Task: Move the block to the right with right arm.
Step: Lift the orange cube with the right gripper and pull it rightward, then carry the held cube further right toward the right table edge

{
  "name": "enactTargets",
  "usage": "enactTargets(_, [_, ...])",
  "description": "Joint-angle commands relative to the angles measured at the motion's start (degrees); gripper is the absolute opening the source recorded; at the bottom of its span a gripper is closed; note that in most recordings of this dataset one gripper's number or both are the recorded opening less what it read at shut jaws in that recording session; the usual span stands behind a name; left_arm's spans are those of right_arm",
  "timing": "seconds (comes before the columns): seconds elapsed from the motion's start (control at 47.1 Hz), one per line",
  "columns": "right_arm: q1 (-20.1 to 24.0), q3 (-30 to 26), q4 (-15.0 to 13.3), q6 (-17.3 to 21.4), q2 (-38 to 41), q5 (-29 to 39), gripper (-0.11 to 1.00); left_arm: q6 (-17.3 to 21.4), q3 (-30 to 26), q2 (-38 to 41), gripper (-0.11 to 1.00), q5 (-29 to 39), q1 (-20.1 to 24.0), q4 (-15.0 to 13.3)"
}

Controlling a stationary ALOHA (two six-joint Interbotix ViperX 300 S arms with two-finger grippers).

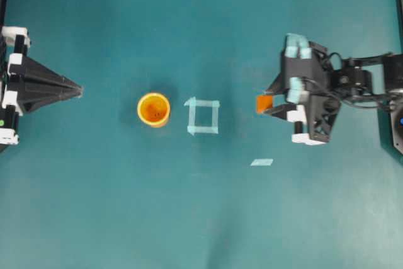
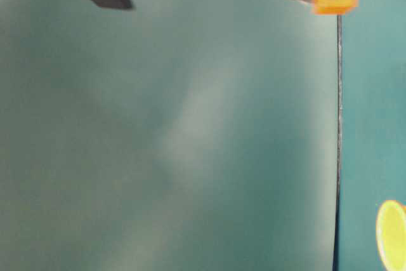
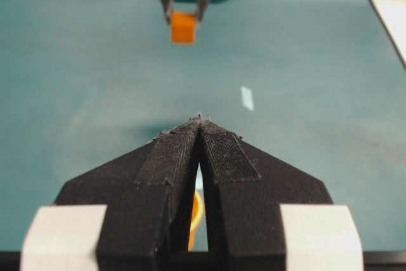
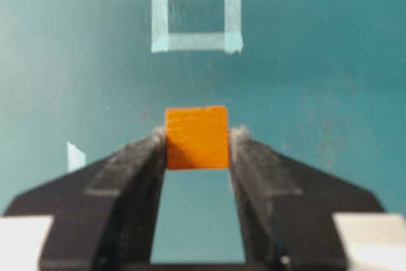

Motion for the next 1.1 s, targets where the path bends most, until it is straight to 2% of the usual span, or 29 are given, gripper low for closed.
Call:
enactTargets(0.0, [0.1,-0.4,0.0,0.1,-3.8,1.4,0.4,0.0,-1.8,0.4,0.0,-0.4,0.0,0.2])
enactTargets(0.382, [0.1,3.1,0.2,0.5,-19.2,12.3,0.4,0.0,-1.8,0.3,0.0,-0.4,0.0,0.2])
enactTargets(0.595, [0.1,3.1,0.2,0.4,-27.6,21.1,0.4,0.0,-1.8,0.4,0.0,-0.4,0.0,0.2])
enactTargets(0.807, [0.1,2.5,0.3,0.5,-32.8,30.1,0.4,0.0,-1.8,0.4,0.0,-0.4,0.1,0.2])
enactTargets(1.083, [0.1,2.1,0.5,0.5,-36.7,34.8,0.4,0.0,-1.8,0.4,0.0,-0.4,0.0,0.2])
